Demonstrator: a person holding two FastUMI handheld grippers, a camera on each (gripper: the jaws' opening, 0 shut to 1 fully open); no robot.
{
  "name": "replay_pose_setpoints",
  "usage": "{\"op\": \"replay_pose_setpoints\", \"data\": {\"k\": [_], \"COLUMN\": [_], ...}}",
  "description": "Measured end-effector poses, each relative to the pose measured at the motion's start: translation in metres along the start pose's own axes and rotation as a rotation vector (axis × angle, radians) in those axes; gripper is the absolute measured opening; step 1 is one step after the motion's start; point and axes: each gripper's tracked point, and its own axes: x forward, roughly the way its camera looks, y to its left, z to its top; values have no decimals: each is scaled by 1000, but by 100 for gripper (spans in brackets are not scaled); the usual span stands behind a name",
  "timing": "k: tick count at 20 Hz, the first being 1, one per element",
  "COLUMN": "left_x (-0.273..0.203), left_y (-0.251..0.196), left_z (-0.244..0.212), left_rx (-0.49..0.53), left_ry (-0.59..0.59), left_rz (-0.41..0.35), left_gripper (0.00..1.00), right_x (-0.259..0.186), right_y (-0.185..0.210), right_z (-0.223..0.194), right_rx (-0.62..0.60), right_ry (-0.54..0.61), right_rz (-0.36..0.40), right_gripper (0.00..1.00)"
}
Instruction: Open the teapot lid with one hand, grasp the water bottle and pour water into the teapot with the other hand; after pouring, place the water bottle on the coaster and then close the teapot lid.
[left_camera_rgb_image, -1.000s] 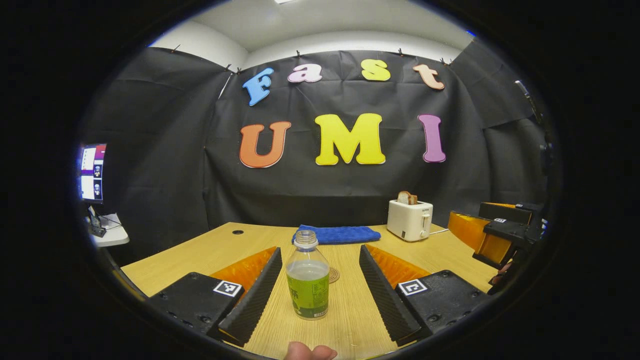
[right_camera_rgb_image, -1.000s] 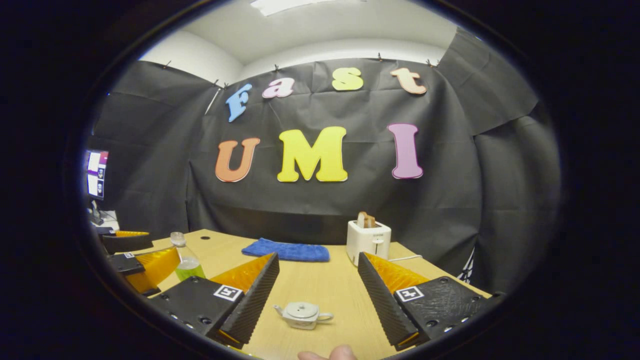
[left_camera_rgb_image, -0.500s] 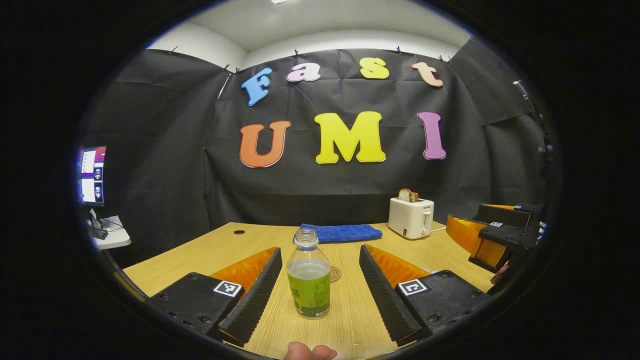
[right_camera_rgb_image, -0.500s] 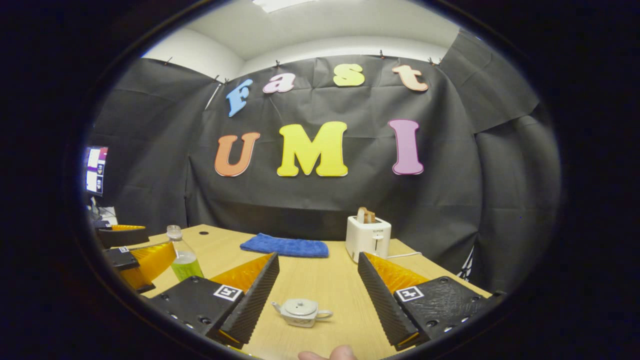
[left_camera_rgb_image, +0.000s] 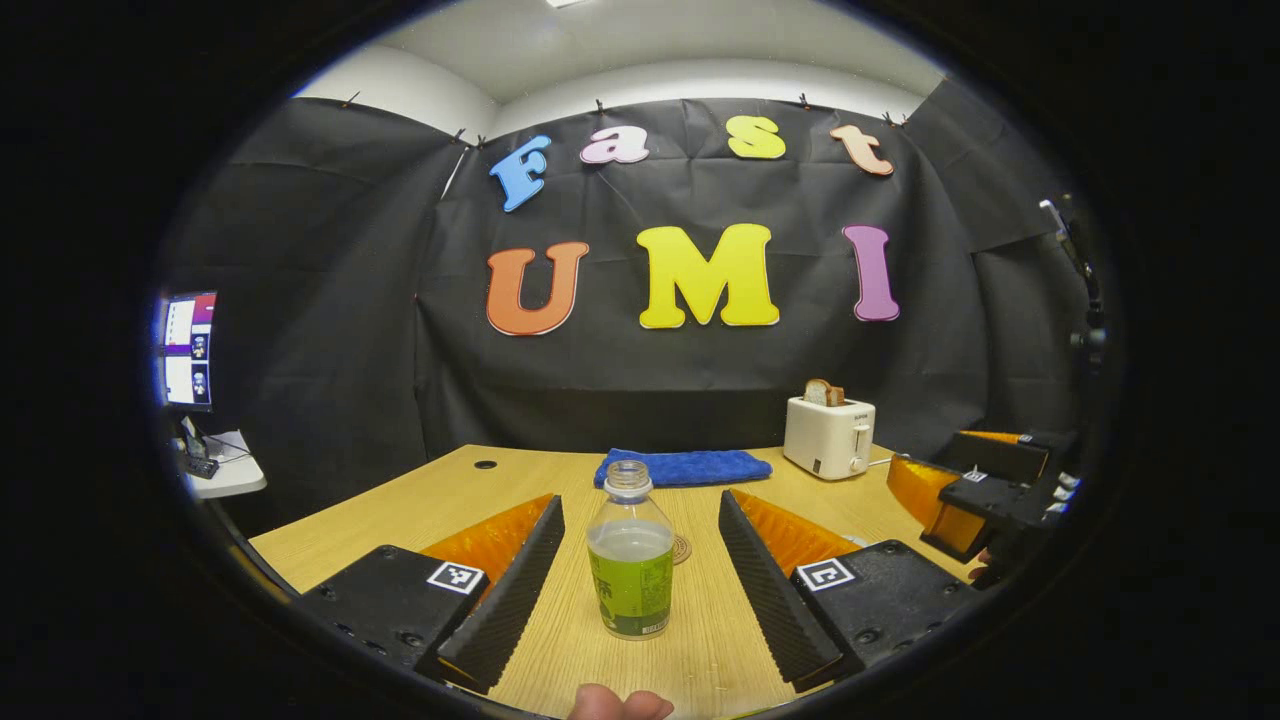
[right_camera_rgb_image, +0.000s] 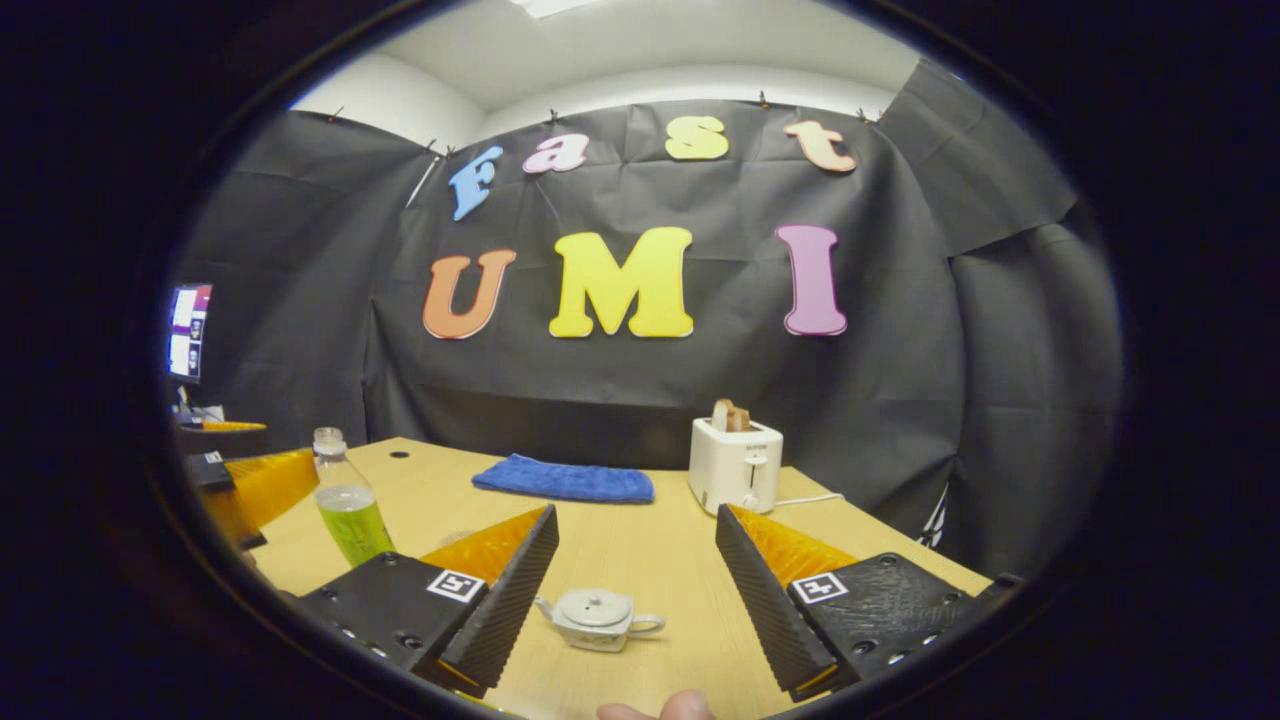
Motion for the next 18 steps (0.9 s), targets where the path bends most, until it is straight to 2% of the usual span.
{"op": "replay_pose_setpoints", "data": {"k": [8,14,16,17,18], "left_x": [0,1,3,2,2], "left_y": [4,13,16,16,16], "left_z": [1,2,2,1,1], "left_rx": [-1,-8,-8,-8,-9], "left_ry": [2,3,7,9,10], "left_rz": [-2,7,9,10,10], "left_gripper": [97,97,97,97,97], "right_x": [31,61,68,70,72], "right_y": [16,20,23,24,25], "right_z": [-51,-80,-86,-89,-92], "right_rx": [15,15,14,10,8], "right_ry": [96,153,169,178,186], "right_rz": [7,5,8,12,13], "right_gripper": [95,98,89,77,72]}}
